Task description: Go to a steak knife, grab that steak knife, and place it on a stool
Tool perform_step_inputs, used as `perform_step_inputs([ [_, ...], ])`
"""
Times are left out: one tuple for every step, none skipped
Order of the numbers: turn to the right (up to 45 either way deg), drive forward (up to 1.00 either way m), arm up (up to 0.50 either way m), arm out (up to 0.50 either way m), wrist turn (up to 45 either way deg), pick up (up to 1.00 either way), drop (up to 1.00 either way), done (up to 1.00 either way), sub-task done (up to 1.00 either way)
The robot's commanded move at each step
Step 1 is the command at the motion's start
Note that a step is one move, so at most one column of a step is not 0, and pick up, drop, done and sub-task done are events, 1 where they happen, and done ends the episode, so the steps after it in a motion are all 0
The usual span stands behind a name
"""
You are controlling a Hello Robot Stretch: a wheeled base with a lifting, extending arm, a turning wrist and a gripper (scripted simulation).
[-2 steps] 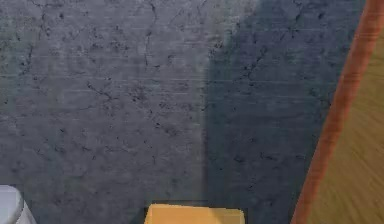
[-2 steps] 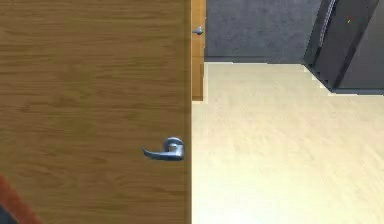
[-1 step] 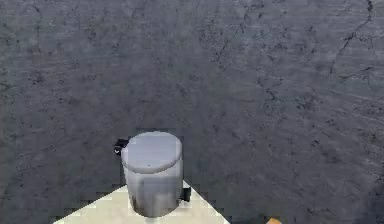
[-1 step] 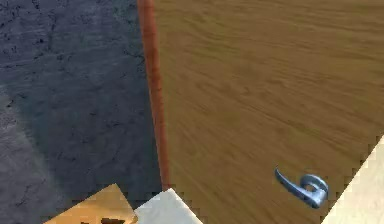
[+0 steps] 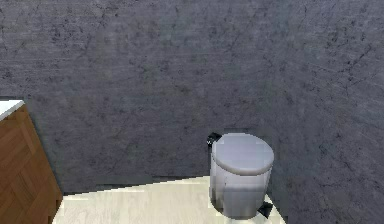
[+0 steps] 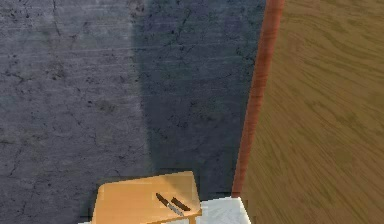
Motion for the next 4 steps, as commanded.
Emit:
perform_step_inputs([
  [0.0, 0.00, 0.22, 0.00, 0.0, 0.00, 0.00, 0.00, 0.00],
  [0.0, 0.00, 0.00, 0.16, 0.0, 0.00, 0.00, 0.00, 0.00],
  [0.0, 0.00, 0.00, 0.00, 9.0, 0.00, 0.00, 0.00, 0.00],
  [0.0, 0.00, -0.30, 0.00, 0.0, 0.00, 0.00, 0.00, 0.00],
])
